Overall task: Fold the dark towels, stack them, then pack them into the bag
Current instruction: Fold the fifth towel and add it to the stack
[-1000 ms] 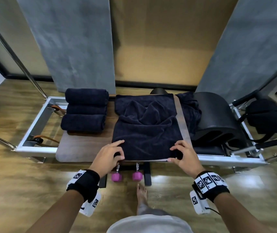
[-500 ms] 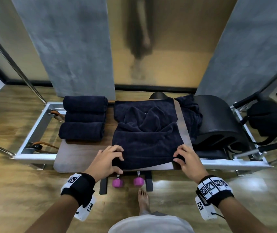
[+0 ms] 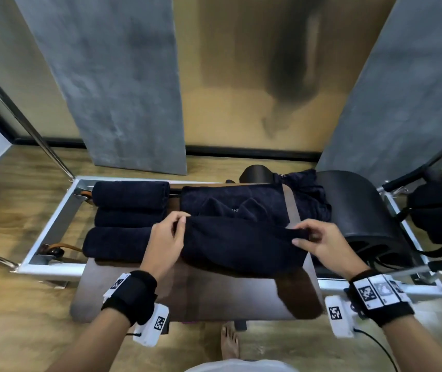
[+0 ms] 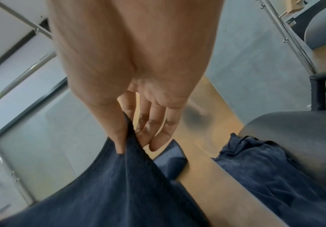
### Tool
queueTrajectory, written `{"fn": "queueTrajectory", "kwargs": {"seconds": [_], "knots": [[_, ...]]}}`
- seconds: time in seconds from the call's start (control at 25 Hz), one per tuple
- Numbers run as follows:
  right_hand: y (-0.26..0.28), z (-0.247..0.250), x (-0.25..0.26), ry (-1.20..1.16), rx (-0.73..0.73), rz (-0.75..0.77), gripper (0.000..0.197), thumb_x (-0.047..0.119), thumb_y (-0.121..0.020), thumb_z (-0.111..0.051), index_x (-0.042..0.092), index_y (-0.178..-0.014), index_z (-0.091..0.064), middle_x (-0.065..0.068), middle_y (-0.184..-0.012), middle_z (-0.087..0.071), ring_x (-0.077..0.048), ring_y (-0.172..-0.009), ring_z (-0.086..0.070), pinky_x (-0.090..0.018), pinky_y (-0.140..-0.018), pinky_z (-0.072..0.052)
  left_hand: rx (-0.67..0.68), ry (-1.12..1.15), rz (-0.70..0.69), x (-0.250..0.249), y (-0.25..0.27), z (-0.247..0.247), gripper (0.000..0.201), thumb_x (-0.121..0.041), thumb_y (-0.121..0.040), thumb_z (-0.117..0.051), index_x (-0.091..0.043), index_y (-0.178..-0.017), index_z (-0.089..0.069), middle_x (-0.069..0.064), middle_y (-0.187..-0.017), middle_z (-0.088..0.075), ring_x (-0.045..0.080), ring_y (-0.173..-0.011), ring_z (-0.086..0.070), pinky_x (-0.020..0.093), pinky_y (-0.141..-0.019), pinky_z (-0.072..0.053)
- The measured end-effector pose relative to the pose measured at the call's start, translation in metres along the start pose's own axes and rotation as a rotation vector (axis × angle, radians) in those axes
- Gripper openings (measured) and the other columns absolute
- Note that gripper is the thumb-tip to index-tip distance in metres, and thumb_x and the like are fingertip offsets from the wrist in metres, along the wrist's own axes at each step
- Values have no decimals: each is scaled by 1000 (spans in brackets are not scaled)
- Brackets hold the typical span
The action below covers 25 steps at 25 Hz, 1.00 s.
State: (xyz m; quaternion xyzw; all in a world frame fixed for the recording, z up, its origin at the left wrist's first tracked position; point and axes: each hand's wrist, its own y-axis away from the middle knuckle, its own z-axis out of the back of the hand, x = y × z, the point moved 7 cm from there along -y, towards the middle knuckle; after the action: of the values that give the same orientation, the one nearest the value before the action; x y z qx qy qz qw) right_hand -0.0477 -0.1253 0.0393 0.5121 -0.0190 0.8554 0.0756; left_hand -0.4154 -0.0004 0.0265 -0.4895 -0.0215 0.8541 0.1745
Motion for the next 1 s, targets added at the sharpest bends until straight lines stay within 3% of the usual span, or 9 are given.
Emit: {"fn": "queueTrajectory", "kwargs": {"seconds": [0.12,0.24,0.36,0.44,0.56,0.68,0.84,0.92,1.0], "knots": [[-46,30,5,-62,-154,24,17,2,-86,-81,17,-93,-80,-2,-91,-79,-19,-89,-75,-36,-87,-59,-102,-27,3,-6,-34,-1,16,-25,-111,-51,-30,-108,-66,-17,-82,-68,1,-72,-64,13,-66,-44],[-94,43,-2,-140,-241,14,19,1,-88,-79,20,-89,-81,0,-88,-80,-11,-83,-75,-25,-81,-60,-214,-62,44,-5,-66,-5,15,-19,-110,-53,-22,-106,-67,-11,-78,-68,5,-67,-61,19,-66,-45],[-147,46,-24,-98,-297,-69,12,3,-87,-81,14,-88,-81,-3,-86,-80,-17,-84,-75,-28,-81,-60,-294,-58,183,12,-96,-17,13,-13,-107,-59,-11,-100,-70,1,-82,-71,21,-76,-66,36,-76,-51],[-177,43,-43,-13,-318,-153,10,7,-84,-84,4,-93,-79,-10,-89,-79,-23,-87,-73,-34,-85,-58,-289,-65,296,28,-112,-30,15,-13,-107,-59,-11,-94,-68,5,-80,-70,29,-78,-67,39,-76,-51],[-202,31,-68,159,-280,-256,16,14,-81,-88,5,-90,-78,-5,-87,-74,-20,-84,-68,-32,-84,-54,-263,-135,425,44,-124,-50,14,-11,-106,-60,-4,-97,-68,12,-113,-67,34,-105,-65,35,-88,-46],[-210,20,-86,228,-252,-287,16,11,-78,-90,4,-84,-77,-4,-93,-70,-21,-81,-65,-35,-84,-54,-173,-232,524,56,-128,-68,18,-13,-107,-57,1,-107,-69,11,-146,-53,29,-139,-48,35,-105,-40],[-210,16,-87,226,-307,-185,11,5,-78,-88,7,-76,-78,1,-85,-69,-18,-72,-63,-30,-76,-50,-191,-315,513,56,-127,-71,18,-16,-107,-58,-3,-106,-70,6,-129,-63,27,-130,-51,38,-100,-44],[-208,12,-87,215,-295,-172,10,3,-79,-86,10,-79,-80,4,-81,-69,-16,-73,-64,-30,-77,-52,-226,-323,490,52,-126,-69,20,-18,-108,-57,-4,-105,-71,4,-114,-63,29,-118,-56,42,-93,-49],[-209,11,-89,179,-284,-210,17,1,-79,-84,14,-89,-79,4,-82,-71,-18,-78,-66,-33,-81,-55,-222,-329,491,48,-125,-70,23,-20,-109,-56,-4,-106,-71,5,-112,-63,30,-114,-56,45,-93,-49]]}}
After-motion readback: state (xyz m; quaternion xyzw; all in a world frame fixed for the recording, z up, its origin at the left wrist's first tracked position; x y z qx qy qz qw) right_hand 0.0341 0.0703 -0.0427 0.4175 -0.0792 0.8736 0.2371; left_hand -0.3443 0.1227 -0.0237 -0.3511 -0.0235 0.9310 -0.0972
